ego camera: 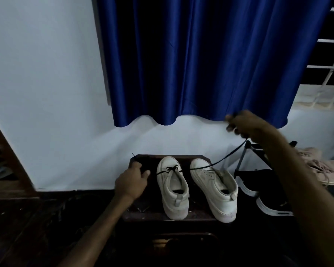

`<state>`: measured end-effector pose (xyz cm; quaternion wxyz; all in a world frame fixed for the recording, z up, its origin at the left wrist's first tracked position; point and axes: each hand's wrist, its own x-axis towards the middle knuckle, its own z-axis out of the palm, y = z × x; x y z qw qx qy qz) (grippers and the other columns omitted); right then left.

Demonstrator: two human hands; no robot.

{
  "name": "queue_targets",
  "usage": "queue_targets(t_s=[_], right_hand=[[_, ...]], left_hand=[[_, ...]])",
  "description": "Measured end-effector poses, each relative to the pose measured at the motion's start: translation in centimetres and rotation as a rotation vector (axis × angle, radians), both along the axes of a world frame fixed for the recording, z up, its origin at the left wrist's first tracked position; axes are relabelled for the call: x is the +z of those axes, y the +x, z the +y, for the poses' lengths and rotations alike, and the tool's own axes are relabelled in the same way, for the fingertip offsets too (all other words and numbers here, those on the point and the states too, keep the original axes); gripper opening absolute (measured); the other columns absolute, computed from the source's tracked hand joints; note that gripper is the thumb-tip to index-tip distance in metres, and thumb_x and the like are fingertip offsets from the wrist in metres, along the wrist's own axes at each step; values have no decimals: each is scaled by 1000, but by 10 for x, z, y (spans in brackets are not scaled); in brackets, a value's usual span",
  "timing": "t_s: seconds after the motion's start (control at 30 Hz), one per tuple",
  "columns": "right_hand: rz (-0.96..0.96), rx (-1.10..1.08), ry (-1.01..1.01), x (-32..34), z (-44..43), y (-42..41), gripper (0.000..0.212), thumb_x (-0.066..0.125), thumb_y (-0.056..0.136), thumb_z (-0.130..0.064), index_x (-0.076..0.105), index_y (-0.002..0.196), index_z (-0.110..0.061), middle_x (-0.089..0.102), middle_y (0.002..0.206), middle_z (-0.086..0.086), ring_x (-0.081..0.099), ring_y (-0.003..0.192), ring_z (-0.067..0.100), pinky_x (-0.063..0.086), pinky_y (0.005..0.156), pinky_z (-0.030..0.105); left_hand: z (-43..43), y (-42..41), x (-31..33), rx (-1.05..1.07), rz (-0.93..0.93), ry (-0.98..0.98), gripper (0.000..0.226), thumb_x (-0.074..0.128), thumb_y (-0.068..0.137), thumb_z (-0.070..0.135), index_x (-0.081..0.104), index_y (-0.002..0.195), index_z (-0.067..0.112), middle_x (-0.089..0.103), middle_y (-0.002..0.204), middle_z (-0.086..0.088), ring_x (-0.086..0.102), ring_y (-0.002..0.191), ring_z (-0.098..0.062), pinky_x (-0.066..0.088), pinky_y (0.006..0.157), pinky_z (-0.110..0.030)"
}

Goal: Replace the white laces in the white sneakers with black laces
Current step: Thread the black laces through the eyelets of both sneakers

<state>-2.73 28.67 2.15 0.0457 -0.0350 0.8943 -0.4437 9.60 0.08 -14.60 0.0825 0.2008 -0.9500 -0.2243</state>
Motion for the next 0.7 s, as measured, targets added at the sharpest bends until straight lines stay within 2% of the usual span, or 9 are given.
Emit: queue_targets(t_s=[0.07, 0.13, 0.2, 0.3, 0.4, 0.5, 0.6, 0.63, 0.7], right_hand=[[-77, 143, 158, -18, -9, 0, 36, 44, 102, -41, 67, 107, -13, 55, 79, 1, 39, 62, 11, 30, 47, 20], [-47, 205, 115, -34, -25, 5, 39, 46, 100, -45, 73, 96, -17, 55, 73, 1, 36, 60, 11, 27, 45, 18], [21, 246, 52, -49, -40, 8, 36, 49, 100, -38, 75, 92, -15, 59, 69, 3, 38, 58, 11, 26, 44, 17], [3, 343, -62, -76, -60, 16, 23, 52, 100, -17, 74, 97, -10, 72, 82, 5, 51, 64, 11, 31, 47, 16], [-75, 318, -165, -107, -72, 19, 24, 49, 98, 2, 71, 102, -5, 70, 77, 3, 53, 62, 7, 36, 47, 12], [-46, 289, -120, -128, -80, 27, 25, 49, 95, 7, 71, 106, 3, 69, 81, 10, 55, 53, -4, 36, 45, 5], [77, 344, -19, -137, -86, 31, 13, 67, 89, -4, 75, 98, 1, 74, 91, 10, 56, 55, -15, 39, 58, 1], [107, 371, 8, -139, -89, 31, 10, 72, 86, -10, 77, 93, -4, 75, 91, 8, 60, 61, -12, 45, 65, 6], [139, 388, 39, -145, -93, 28, 2, 78, 81, -17, 76, 80, -16, 75, 86, 5, 68, 76, 9, 54, 77, 30]], left_hand=[[24, -4, 4, -61, 129, 81, 41, 56, 88, 55, 56, 114, 23, 67, 106, 0, 63, 102, -24, 49, 83, -35], [43, -12, 4, -129, 172, 203, 40, 63, 81, 59, 62, 101, 24, 67, 98, 4, 64, 93, -18, 51, 79, -34], [54, -20, 2, -144, 165, 251, 38, 68, 78, 54, 66, 97, 21, 69, 96, 3, 65, 92, -18, 52, 79, -35], [58, -23, -1, -81, 248, 286, 23, 69, 82, 38, 73, 90, 17, 74, 91, 1, 69, 92, -20, 53, 79, -32], [52, -23, -8, -21, 287, 368, 27, 69, 83, 31, 69, 68, 9, 69, 66, -3, 69, 76, -24, 47, 60, -28], [43, -25, -10, 20, 264, 814, 23, 71, 82, 24, 73, 69, 5, 70, 71, -18, 70, 66, -29, 58, 54, -36], [40, -20, -3, 70, 184, 1129, 12, 68, 86, 8, 73, 85, -4, 72, 83, -19, 69, 61, -21, 54, 50, -27], [39, -18, -1, 66, 167, 1165, 13, 68, 86, 7, 72, 87, -4, 72, 82, -17, 69, 60, -19, 53, 50, -26], [37, -17, -1, 61, 156, 1205, 12, 68, 87, 8, 72, 89, -3, 73, 82, -15, 70, 61, -19, 53, 51, -27]])
